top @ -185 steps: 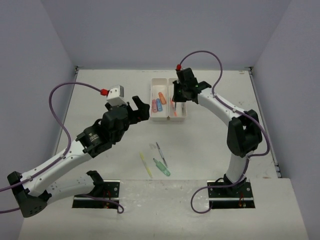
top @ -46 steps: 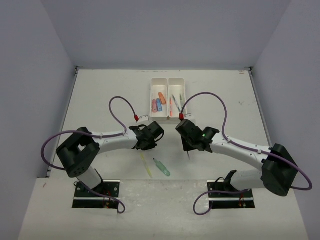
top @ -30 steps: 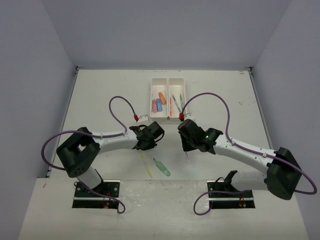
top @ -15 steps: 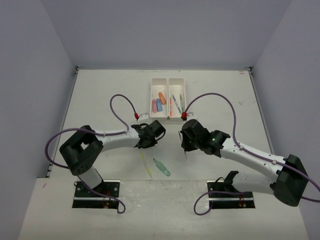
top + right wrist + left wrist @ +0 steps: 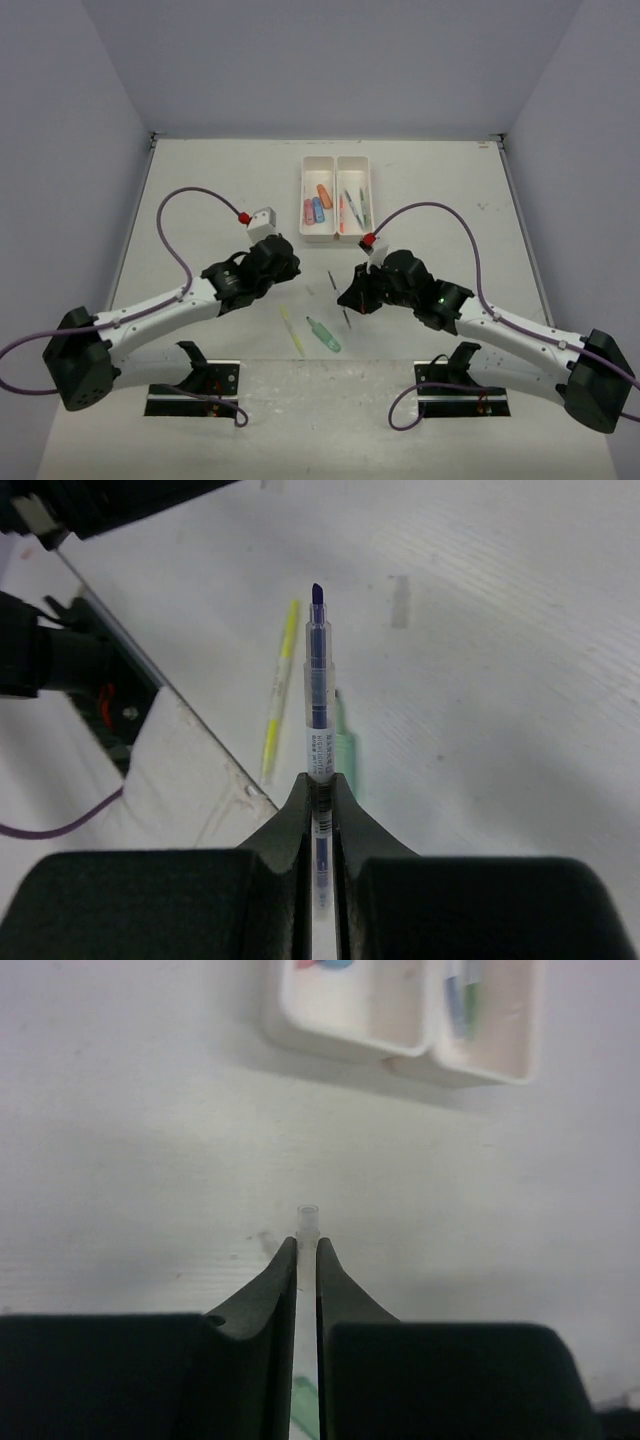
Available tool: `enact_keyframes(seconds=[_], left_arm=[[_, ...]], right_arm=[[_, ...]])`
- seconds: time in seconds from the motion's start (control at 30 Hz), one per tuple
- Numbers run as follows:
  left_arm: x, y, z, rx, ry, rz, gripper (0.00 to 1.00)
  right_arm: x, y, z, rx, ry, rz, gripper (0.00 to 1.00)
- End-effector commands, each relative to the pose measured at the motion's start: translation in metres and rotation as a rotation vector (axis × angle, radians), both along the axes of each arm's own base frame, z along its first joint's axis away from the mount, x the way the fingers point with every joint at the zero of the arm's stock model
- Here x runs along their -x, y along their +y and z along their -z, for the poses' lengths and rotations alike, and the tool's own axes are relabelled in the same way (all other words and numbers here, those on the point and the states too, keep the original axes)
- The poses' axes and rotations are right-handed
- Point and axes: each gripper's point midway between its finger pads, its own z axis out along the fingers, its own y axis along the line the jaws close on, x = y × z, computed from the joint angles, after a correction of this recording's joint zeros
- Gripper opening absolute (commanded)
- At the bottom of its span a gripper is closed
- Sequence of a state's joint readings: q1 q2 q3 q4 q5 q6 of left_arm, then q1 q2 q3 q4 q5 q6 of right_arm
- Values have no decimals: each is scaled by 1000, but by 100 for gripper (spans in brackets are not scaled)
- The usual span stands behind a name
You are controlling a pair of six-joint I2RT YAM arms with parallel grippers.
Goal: Sort the stationery into containers
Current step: Close the pen cap on the pen.
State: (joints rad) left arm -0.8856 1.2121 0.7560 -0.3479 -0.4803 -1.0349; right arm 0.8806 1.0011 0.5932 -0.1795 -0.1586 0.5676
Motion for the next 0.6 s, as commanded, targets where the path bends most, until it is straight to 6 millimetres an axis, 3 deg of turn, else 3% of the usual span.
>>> enact_keyframes(seconds=[0.0,0.07,0.2,0.33,0.57], left_arm=[[-4,-38,-86,279,-295,205,0],[9,-42,-123,428,-404,271,0],[30,-43,-162,608,-545,358,0],[38,-40,-175,668,-600,380,0],[42,-41,-179,688,-617,402,0]], right_arm=[[21,42,-61,-395,-69,-178,0],[21,48,-80,-443,-100,-180,0],[23,54,-99,-466,-123,-191,0],[19,56,-112,-474,-153,-155,0],[11,51,-114,-450,-173,-87,0]])
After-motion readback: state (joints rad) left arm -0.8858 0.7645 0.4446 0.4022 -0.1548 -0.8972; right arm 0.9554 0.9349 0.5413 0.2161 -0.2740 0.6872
